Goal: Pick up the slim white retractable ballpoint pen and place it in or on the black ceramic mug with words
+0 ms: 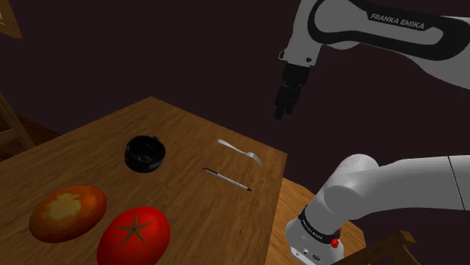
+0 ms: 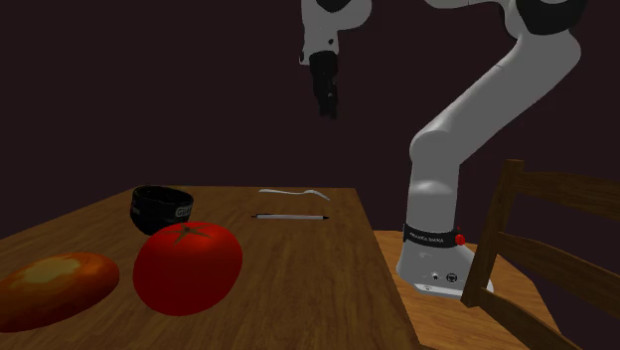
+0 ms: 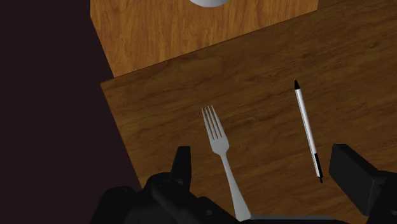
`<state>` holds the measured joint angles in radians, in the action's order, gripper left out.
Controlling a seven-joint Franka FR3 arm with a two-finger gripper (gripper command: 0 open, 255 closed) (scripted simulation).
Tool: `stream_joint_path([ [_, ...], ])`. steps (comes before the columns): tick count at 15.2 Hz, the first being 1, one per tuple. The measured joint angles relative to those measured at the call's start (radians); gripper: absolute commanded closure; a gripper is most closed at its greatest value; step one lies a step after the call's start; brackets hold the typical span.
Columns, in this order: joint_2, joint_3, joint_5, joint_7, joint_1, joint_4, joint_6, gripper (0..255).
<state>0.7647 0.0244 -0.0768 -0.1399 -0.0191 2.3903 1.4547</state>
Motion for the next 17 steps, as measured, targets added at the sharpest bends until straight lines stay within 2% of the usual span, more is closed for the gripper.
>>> stream_joint_path([
  [2, 0.005, -0.013, -0.001, 0.006, 0.005, 0.012, 0.012, 0],
  [6, 0.022, -0.109, -0.009, 0.049, 0.045, 0.097, 0.114, 0],
  [11, 0.037, -0.259, -0.026, 0.126, 0.109, 0.217, 0.261, 0],
  [17, -0.033, -0.452, -0.029, 0.237, 0.171, 0.305, 0.448, 0],
])
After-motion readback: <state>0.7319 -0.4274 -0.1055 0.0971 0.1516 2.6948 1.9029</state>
